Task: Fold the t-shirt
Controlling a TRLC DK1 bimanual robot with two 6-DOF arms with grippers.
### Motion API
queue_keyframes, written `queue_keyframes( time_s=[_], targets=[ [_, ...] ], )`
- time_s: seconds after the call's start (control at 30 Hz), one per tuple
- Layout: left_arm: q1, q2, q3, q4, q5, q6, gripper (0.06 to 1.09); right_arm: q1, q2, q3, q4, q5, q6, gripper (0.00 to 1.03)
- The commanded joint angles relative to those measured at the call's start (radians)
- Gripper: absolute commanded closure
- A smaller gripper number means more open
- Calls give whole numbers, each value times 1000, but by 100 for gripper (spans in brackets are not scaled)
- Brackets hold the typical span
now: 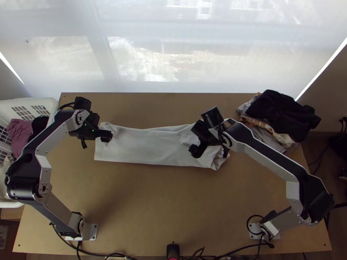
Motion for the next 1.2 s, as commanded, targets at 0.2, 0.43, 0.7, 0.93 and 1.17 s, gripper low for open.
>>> queue_keyframes(
  time_s=[0.2, 0.43, 0.7, 0.93, 1.17],
  targets=[
    [-12, 86, 27, 17, 0, -13, 19, 37, 121, -80, 84, 1, 8, 5],
    [-19, 115, 30, 24, 8, -23, 27, 26, 164, -79, 101, 2, 8, 5],
    [-16, 109, 35, 17, 45, -36, 92, 18, 167, -71, 102, 2, 8, 5],
    [-36, 44, 78, -38, 55, -55, 105, 17, 190, -79, 122, 5, 11, 5],
    [-52, -11, 250, -166, 111, -72, 105, 18, 218, -88, 142, 11, 21, 5]
  ],
)
